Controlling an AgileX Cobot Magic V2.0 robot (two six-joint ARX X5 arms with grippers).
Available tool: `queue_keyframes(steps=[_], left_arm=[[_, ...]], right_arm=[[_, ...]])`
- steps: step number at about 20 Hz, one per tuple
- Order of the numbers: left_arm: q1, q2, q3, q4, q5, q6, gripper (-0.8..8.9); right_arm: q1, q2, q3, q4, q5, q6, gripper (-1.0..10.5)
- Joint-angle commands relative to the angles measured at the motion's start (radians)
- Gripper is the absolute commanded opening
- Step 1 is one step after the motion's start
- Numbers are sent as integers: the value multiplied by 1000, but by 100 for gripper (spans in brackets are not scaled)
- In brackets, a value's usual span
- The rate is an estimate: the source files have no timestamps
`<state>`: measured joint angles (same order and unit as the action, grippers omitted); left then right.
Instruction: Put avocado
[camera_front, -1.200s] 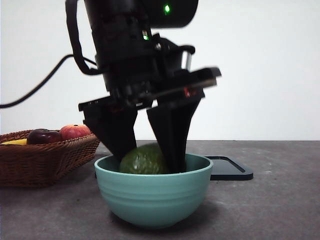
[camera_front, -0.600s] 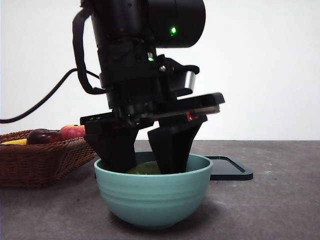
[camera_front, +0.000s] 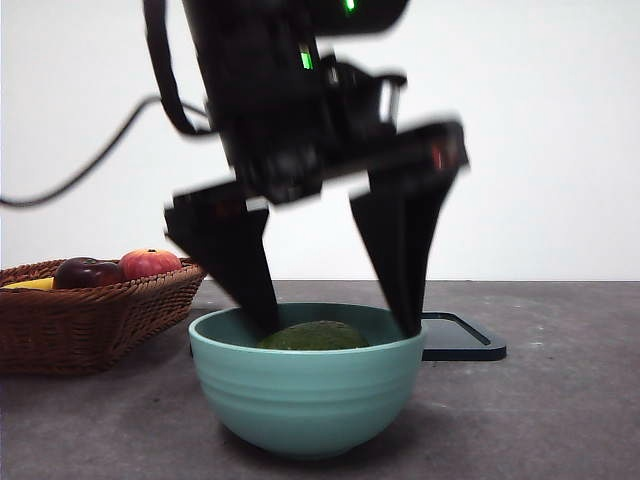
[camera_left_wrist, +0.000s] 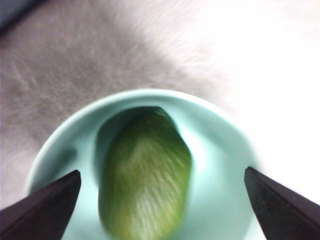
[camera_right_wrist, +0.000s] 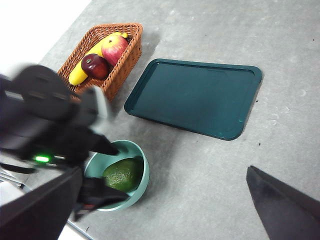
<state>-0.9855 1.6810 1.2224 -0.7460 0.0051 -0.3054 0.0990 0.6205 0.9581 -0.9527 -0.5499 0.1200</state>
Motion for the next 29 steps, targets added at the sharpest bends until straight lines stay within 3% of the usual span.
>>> queue_keyframes(steps=[1,10,14,17,23,29], left_arm=[[-18,-93,21,-47,-18,-3,529],[-92,-586,20,-232,-195,-41,526],[-137,-778,14,-364,-341,-84,527],[-143,-929,-14,-427,-353,-105,527],[-142,-1266,-181,-400,-380,-72,527],[-142,-1386,-208,-415,-379,-72,527]], right_arm=[[4,5,18,9,-3,-5,537],[4,7,18,-60,8,-29,537],[4,5,18,-73,-3,-30,537],[4,5,18,-73,0,-35,537],[4,6,18,-73,2,-21,536],[22,54,18,-65,0,52,536]])
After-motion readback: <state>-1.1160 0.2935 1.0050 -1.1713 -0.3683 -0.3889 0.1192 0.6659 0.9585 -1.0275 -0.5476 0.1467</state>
